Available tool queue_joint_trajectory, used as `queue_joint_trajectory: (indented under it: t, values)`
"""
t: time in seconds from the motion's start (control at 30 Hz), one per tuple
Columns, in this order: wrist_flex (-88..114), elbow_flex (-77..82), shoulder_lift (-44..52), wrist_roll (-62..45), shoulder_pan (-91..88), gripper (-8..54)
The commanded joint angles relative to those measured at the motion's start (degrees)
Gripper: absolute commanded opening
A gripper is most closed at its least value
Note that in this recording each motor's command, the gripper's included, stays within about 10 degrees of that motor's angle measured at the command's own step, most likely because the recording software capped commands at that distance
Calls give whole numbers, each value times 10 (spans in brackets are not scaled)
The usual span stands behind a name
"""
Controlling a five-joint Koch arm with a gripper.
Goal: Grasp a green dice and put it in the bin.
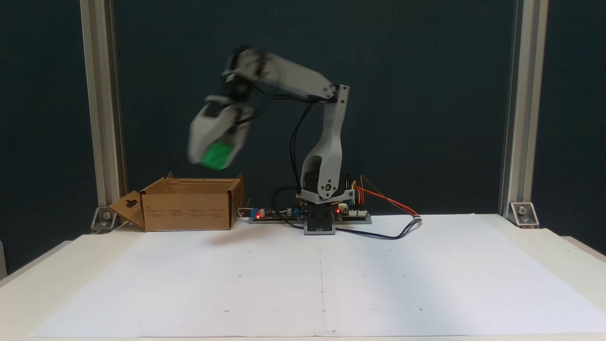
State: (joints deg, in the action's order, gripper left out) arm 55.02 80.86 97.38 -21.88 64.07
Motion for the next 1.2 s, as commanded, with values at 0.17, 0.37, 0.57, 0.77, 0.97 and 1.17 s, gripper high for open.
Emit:
queue_joint_trajectory:
  t: [0.17,0.37,0.57,0.77,0.97,1.17]
  values:
    - [-120,-47,-76,-57,194,120]
    - [-120,-53,-114,-81,323,120]
    - [-107,-48,-151,-96,375,120]
    - [-107,-47,-158,-93,383,301]
    - [-102,-48,-146,-68,389,403]
    - [-105,-49,-57,29,322,442]
